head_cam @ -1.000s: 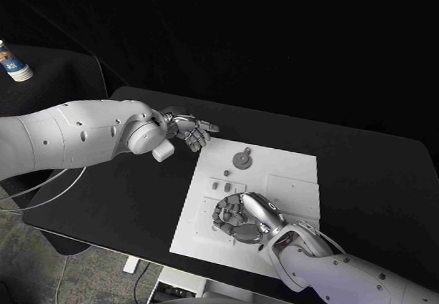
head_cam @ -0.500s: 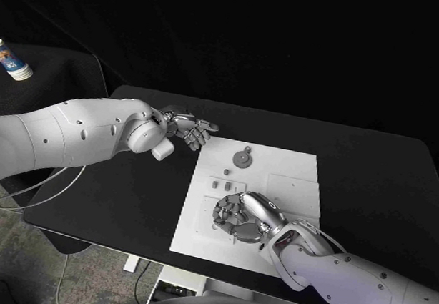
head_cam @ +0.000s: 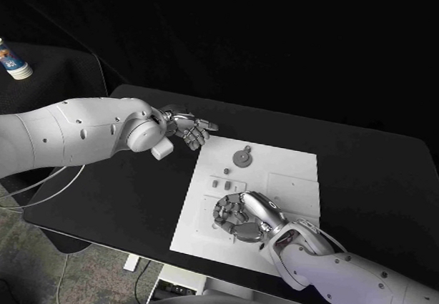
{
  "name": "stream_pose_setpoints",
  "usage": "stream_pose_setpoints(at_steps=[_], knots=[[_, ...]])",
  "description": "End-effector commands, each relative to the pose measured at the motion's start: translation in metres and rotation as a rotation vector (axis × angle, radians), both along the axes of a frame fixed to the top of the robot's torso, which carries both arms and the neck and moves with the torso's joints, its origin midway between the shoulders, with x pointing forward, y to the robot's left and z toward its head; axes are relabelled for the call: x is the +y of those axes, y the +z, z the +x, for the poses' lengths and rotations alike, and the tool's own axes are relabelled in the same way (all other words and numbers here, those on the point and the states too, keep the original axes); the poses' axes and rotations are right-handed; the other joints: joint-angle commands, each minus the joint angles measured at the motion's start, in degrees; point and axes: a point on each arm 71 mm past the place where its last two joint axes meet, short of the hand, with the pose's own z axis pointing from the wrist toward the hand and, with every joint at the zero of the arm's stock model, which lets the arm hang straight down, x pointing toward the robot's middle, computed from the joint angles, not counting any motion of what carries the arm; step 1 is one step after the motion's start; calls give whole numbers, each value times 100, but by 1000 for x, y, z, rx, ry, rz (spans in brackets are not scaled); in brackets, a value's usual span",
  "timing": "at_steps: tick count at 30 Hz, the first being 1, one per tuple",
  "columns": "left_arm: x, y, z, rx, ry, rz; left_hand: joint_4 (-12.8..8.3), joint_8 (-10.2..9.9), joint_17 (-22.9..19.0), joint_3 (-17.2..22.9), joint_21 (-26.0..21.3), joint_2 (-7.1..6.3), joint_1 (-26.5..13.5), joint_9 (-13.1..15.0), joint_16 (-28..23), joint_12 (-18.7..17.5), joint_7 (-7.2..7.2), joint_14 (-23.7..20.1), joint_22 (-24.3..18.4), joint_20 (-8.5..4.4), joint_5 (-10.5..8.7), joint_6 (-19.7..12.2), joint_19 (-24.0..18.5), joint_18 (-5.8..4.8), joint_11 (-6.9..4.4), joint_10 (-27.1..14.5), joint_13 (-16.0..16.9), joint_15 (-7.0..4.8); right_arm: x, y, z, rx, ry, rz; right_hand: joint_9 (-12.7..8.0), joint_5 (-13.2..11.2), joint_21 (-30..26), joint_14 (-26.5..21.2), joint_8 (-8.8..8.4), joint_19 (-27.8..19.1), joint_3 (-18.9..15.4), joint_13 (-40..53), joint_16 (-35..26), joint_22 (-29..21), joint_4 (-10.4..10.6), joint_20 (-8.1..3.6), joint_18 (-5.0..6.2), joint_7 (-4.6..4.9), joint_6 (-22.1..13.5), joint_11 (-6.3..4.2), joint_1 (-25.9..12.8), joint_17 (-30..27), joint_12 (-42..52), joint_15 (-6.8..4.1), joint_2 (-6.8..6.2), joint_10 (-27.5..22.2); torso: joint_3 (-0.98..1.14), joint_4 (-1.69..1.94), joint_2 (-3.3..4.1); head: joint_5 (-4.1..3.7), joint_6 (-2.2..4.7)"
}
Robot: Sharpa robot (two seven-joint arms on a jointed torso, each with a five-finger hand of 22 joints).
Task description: Assemble the parts on the task board
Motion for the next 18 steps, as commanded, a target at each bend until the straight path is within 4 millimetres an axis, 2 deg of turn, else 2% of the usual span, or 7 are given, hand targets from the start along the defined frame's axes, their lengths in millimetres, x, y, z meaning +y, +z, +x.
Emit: stream_pose_setpoints(at_steps=[1,9,18], knots=[[-2,1,0,1,-17,-1,-24,-21,-3,20,-35,63,-11,-9,-20,-32,9,-35,-6,-3,-16,-39,-42,81,-3,-30,-7,-10,1,-1,-1,13,16,-5,163,15,869,66,52,62,43,-13,-38,22,16,-7,366,-4,3,43,-8,-24,-96,-2,85,121,-2,2,0,1,-7],[-2,1,0,3,-20,2,-24,-21,-3,20,-36,66,-9,-9,-22,-33,9,-37,-6,-2,-16,-39,-44,80,-2,-31,-7,-9,0,-2,-1,26,15,-13,188,15,865,81,67,81,72,-44,-129,55,22,-3,377,8,-46,55,-28,-95,-341,-6,111,190,-1,-1,1,-4,-10],[-2,0,0,6,-23,6,-23,-21,-3,21,-37,72,-7,-10,-23,-34,9,-38,-6,-2,-16,-40,-46,79,-2,-32,-7,-8,0,-4,-1,48,23,-14,285,9,829,54,131,45,110,-69,-406,111,10,16,386,13,-141,129,-73,-276,-930,21,120,161,1,-1,2,-15,-20]])
